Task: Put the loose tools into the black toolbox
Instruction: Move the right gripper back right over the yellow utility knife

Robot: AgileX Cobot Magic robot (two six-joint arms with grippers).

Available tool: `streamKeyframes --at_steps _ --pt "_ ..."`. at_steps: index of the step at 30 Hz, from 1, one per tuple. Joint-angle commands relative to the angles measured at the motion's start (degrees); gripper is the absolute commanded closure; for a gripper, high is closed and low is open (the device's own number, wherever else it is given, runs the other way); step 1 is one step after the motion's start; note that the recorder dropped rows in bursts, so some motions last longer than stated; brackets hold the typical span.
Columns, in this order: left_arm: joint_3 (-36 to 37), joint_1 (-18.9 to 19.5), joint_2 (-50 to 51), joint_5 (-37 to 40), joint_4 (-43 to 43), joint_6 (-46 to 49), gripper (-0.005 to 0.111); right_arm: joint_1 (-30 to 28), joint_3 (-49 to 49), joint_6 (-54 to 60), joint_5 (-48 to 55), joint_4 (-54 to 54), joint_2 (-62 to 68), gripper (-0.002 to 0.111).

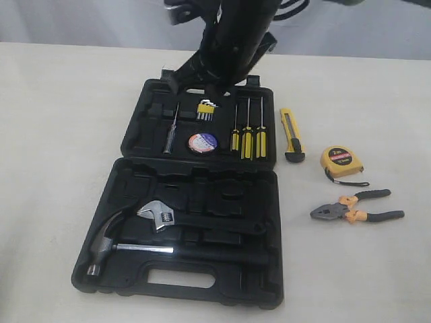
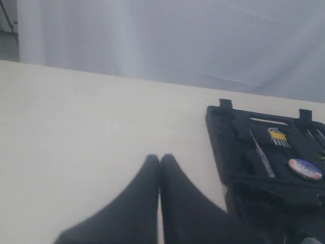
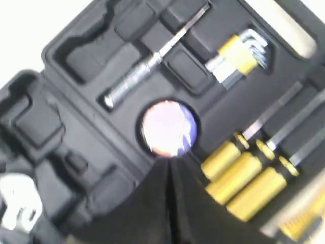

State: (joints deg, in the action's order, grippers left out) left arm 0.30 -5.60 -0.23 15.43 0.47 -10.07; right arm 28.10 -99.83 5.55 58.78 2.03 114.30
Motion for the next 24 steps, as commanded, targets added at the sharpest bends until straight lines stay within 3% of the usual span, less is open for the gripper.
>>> streamKeyframes --at_steps 1,4,10,13,24 --pt "-0.3 -0.3 0.2 0.2 -0.5 0.0 0.107 -2.3 0.0 -3.4 7.3 -3.4 -5.9 0.109" --pt "-0.3 -0.3 0.2 0.2 -0.5 0.0 0.107 -5.5 2.6 -4.1 8.4 -3.3 -10.3 0.109" --pt "-0.3 -0.3 0.2 0.2 -0.5 0.0 0.107 -16.3 22.5 -4.3 1.0 -1.2 -19.9 0.109" --pt "-0.3 -0.3 0.2 0.2 -0.5 0.0 0.107 -18.9 28.0 -4.2 -2.6 -0.6 -19.3 0.109" --pt "-0.3 -0.3 0.2 0.2 -0.5 0.0 0.107 -20.0 25.6 -6.0 -7.2 0.5 -11.7 0.109"
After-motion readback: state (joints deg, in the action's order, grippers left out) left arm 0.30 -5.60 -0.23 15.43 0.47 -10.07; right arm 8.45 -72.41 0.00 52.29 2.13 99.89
